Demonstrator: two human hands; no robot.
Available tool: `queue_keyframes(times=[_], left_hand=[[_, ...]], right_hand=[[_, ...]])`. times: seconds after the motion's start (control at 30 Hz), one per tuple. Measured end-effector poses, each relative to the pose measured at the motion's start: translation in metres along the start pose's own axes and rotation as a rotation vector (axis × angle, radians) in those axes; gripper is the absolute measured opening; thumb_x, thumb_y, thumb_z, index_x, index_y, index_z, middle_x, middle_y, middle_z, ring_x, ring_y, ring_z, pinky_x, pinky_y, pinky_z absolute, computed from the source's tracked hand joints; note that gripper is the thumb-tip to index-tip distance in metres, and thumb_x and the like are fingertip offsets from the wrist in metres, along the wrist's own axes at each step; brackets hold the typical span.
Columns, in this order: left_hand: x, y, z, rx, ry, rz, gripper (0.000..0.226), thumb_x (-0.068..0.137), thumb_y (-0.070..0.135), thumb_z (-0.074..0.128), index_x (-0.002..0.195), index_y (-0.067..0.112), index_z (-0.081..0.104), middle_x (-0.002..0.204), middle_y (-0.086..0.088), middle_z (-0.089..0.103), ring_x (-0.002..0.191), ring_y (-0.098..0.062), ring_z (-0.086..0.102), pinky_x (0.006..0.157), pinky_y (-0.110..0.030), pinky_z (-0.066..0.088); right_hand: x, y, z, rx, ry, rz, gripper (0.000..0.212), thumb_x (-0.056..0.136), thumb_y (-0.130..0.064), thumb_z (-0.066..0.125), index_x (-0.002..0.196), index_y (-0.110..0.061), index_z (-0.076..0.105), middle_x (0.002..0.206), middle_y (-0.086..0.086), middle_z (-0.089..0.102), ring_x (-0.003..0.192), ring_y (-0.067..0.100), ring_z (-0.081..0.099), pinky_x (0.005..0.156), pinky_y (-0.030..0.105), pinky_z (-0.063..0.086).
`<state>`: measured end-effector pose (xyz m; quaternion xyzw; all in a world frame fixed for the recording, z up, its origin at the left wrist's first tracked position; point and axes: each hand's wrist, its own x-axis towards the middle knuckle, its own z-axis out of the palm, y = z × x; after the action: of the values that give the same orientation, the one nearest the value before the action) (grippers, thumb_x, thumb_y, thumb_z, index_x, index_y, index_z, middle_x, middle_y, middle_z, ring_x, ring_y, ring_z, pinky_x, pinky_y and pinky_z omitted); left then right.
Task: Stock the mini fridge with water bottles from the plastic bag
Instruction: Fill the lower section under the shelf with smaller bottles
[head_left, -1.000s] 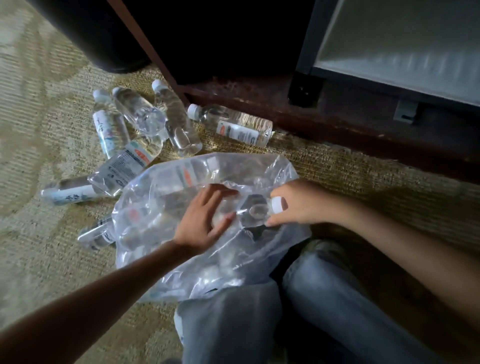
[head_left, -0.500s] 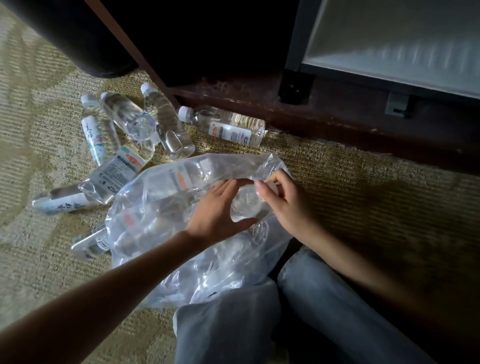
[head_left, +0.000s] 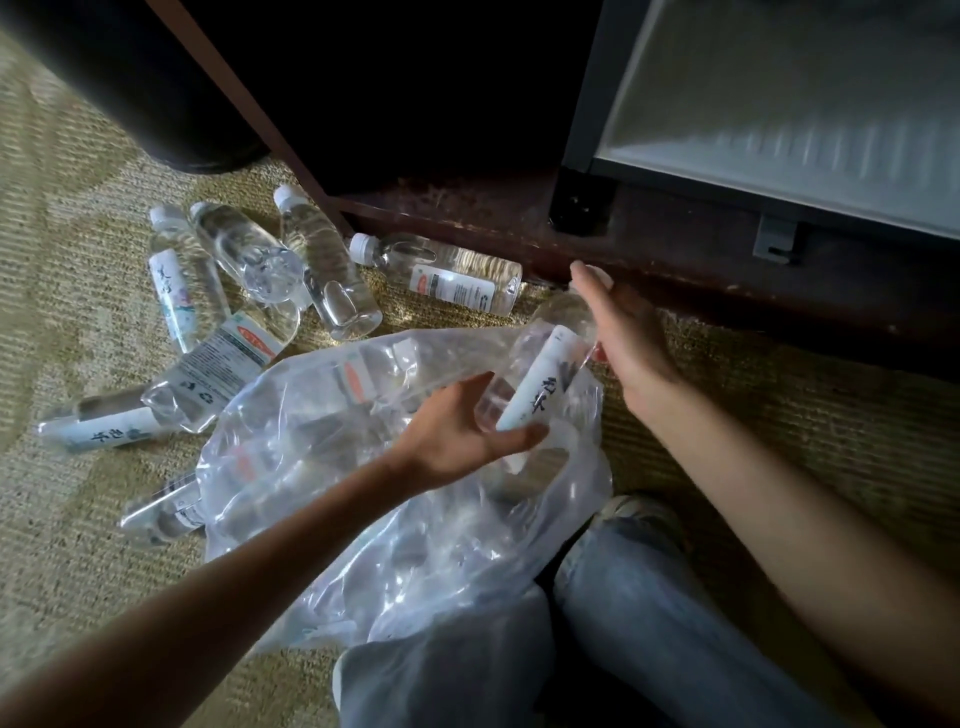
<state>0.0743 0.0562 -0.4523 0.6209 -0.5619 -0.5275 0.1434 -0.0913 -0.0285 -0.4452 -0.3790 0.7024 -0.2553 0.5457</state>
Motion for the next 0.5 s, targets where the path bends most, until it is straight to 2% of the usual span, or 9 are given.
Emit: queue_keyframes(times=[0.07,0.1,0.17,0.2,0.3,0.4,0.47,0.5], left_hand=[[-0.002,0.004,0.001,-0.144,-0.003,-0.046,0.049,0.064,0.057,0.072,0.095,0.021,0.061,0.090,0.006,0.067,0.082,-0.013,0.064,0.072,-0.036,0.054],[-0.003,0.007,0.002,-0.194,-0.005,-0.057,0.045,0.066,0.052,0.073,0.095,0.019,0.062,0.089,0.005,0.068,0.081,-0.011,0.066,0.073,-0.036,0.055],[-0.002,0.012,0.006,-0.262,-0.053,-0.059,0.038,0.070,0.040,0.075,0.096,0.016,0.062,0.084,0.004,0.069,0.074,-0.009,0.066,0.069,-0.034,0.054],[0.000,0.016,0.009,-0.270,-0.075,-0.050,0.043,0.068,0.042,0.075,0.098,0.015,0.061,0.084,0.003,0.070,0.074,-0.011,0.067,0.068,-0.035,0.055],[0.005,0.028,0.016,-0.272,-0.109,-0.022,0.061,0.060,0.056,0.071,0.105,0.018,0.059,0.092,0.002,0.070,0.081,-0.016,0.069,0.072,-0.037,0.058],[0.013,0.047,0.022,-0.354,-0.143,-0.004,0.049,0.070,0.055,0.072,0.104,0.023,0.058,0.093,0.005,0.072,0.083,-0.010,0.070,0.076,-0.031,0.057],[0.018,0.061,0.026,-0.433,-0.180,0.026,0.038,0.074,0.051,0.067,0.101,0.025,0.060,0.094,0.006,0.073,0.084,-0.007,0.070,0.077,-0.023,0.056],[0.021,0.067,0.028,-0.469,-0.183,0.030,0.037,0.076,0.051,0.068,0.101,0.025,0.060,0.097,0.004,0.073,0.087,-0.009,0.070,0.079,-0.024,0.056]], right_hand=[[-0.005,0.004,0.013,0.160,-0.009,0.030,0.034,0.091,-0.053,0.050,0.104,-0.024,0.062,0.092,-0.007,0.066,0.082,0.007,0.062,0.064,0.020,0.045],[-0.008,0.006,0.019,0.264,-0.009,0.064,0.038,0.092,-0.052,0.049,0.109,-0.021,0.062,0.096,-0.002,0.068,0.084,0.011,0.065,0.068,0.023,0.048],[-0.014,0.008,0.022,0.425,-0.001,0.104,0.040,0.093,-0.050,0.049,0.105,-0.014,0.063,0.085,0.002,0.071,0.069,0.012,0.067,0.064,0.025,0.052],[-0.016,0.009,0.020,0.467,0.002,0.111,0.040,0.092,-0.050,0.049,0.101,-0.014,0.063,0.080,0.003,0.072,0.063,0.013,0.066,0.061,0.025,0.053],[-0.017,0.009,0.006,0.576,-0.005,0.092,0.033,0.090,-0.051,0.053,0.095,-0.020,0.063,0.086,0.004,0.074,0.073,0.021,0.069,0.074,0.035,0.055],[-0.017,-0.002,-0.013,0.640,-0.052,0.042,0.029,0.091,-0.047,0.053,0.089,-0.019,0.063,0.081,0.006,0.071,0.070,0.020,0.066,0.069,0.032,0.056],[-0.015,-0.009,-0.023,0.637,-0.057,0.012,0.029,0.091,-0.045,0.054,0.099,-0.017,0.061,0.085,0.006,0.070,0.073,0.019,0.067,0.068,0.030,0.056],[-0.015,-0.013,-0.028,0.644,-0.052,0.008,0.031,0.091,-0.044,0.054,0.104,-0.017,0.060,0.088,0.006,0.070,0.075,0.020,0.067,0.068,0.031,0.056]])
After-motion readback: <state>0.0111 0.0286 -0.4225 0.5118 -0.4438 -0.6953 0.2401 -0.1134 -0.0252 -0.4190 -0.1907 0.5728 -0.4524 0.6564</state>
